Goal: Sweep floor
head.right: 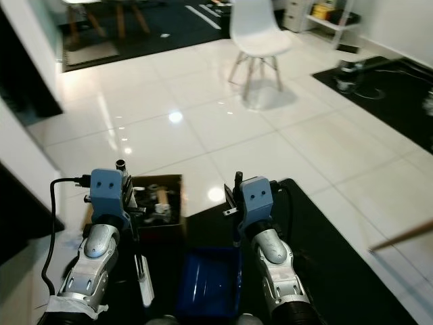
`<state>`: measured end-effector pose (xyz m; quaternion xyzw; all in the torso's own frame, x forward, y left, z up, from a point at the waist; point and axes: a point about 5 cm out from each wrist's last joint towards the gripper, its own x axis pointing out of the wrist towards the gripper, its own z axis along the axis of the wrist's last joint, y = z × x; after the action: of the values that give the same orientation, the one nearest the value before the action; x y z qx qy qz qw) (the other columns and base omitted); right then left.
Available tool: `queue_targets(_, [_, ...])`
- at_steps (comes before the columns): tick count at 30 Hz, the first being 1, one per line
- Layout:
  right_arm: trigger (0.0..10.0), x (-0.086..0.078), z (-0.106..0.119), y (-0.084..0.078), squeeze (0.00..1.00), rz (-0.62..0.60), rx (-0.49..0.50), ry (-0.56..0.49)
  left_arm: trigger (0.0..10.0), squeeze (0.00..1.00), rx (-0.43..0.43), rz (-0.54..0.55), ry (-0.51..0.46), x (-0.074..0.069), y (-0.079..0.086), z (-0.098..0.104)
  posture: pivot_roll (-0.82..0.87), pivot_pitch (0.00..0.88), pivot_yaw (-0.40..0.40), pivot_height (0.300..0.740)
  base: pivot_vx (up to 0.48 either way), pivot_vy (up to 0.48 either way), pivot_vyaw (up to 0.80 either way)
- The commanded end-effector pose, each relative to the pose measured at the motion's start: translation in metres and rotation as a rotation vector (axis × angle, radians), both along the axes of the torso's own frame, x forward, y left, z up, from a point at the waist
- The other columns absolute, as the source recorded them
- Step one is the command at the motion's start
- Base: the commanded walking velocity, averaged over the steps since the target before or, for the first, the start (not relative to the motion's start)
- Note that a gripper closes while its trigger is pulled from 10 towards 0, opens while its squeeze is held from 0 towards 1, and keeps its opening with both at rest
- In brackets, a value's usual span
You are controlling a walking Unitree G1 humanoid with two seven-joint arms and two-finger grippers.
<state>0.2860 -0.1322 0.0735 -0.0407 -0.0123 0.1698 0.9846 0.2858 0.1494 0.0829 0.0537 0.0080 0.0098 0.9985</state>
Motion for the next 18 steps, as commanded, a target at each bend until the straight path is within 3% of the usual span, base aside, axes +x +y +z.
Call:
queue_targets(1, [10.0,0.0030,0.0090,0.0031,0.00,0.009,0.014,-0.044,10.0,0.00,0.029,0.000,-0.022,0.0024,0.0023,0.0039,-0.06,0.017,0.052,0.740,0.000,0.000,0.80])
queue_targets(18, [10.0,0.0011,0.0069,0.0041,0.00,0.007,0.019,-0.037,10.0,0.00,0.031,-0.001,-0.015,0.0019,0.0037,0.0025,-0.06,0.028,0.057,0.740,0.000,0.000,0.79])
